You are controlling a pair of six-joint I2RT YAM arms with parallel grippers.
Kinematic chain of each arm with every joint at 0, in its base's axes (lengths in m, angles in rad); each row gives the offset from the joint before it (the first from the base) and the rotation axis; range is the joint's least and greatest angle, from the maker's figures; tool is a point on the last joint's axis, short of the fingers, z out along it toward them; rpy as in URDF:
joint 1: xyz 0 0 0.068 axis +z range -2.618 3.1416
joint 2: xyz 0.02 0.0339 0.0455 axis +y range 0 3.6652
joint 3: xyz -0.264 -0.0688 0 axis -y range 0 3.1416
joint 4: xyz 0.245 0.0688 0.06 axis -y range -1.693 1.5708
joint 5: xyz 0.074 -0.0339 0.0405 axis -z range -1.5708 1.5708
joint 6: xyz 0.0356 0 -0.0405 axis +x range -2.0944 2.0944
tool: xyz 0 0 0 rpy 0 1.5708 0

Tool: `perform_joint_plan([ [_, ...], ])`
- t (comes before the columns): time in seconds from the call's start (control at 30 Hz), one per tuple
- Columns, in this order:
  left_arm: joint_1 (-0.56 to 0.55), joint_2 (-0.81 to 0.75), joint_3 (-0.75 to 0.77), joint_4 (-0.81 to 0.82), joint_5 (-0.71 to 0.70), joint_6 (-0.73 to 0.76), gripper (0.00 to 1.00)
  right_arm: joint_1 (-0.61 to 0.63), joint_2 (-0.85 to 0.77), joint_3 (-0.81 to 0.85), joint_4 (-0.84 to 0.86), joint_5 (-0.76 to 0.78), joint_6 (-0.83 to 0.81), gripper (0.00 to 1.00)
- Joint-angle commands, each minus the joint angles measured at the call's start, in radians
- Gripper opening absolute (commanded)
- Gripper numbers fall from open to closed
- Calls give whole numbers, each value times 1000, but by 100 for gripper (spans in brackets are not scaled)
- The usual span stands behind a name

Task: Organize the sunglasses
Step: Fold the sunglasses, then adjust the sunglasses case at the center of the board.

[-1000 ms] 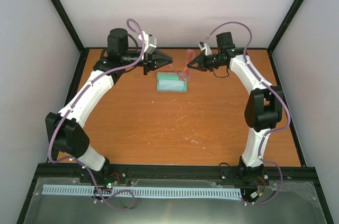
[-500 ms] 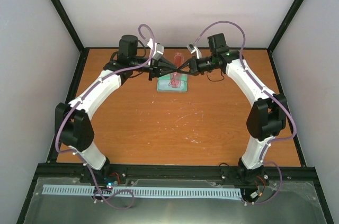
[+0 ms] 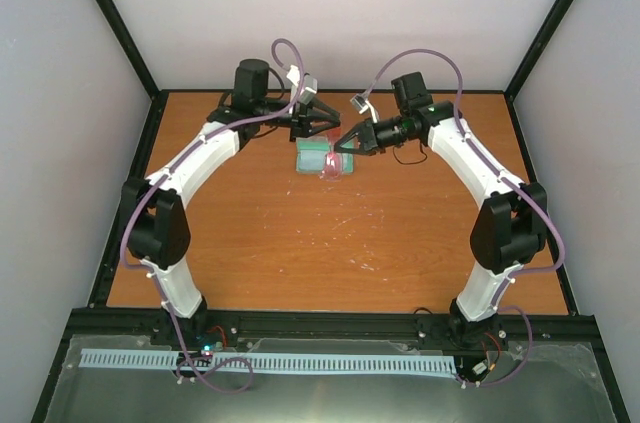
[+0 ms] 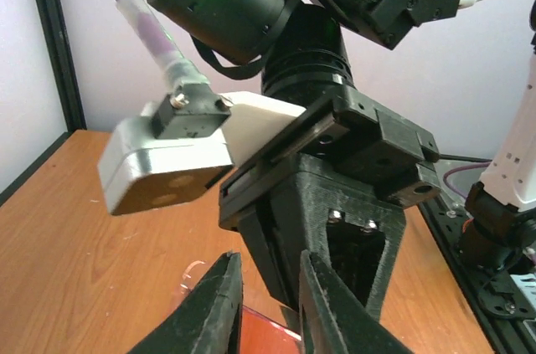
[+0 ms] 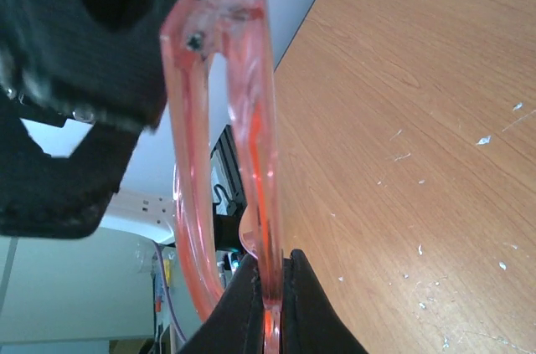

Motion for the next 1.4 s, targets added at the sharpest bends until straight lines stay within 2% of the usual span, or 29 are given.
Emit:
perform_joint_plan([
  [0.0,3,38,50,21,-95,19,26,9,-24,-9,30,-81,-26,3],
  [0.07,18,48,85,19,-94,1,29,7,-16,-11,42,-40,-15,3],
  [0.2,94,64,157,86,-102,-156,53,-1,17,-17,63,-8,2,3],
  [0.27,148,96,208,100,-131,-199,59,-7,35,-24,86,11,28,3],
  [0.3,178,124,250,66,-158,-176,56,-12,42,-29,100,28,46,3],
  [0.37,213,199,390,-66,-217,-82,38,-24,54,-35,140,60,91,3],
  [0.43,240,289,507,-186,-282,18,25,-41,60,-51,190,96,149,3],
  [0.57,274,474,719,-434,-348,193,15,-73,46,-92,286,161,247,3],
  [0.67,276,549,762,-546,-390,295,13,-84,31,-108,311,199,269,3],
  [0.9,270,589,661,-656,-468,398,16,-108,-19,-157,355,298,300,3],
  [1.13,252,586,580,-690,-530,416,17,-151,-59,-208,397,338,323,3],
  [1.37,181,621,583,-743,-552,386,27,-160,-105,-251,444,396,351,3],
])
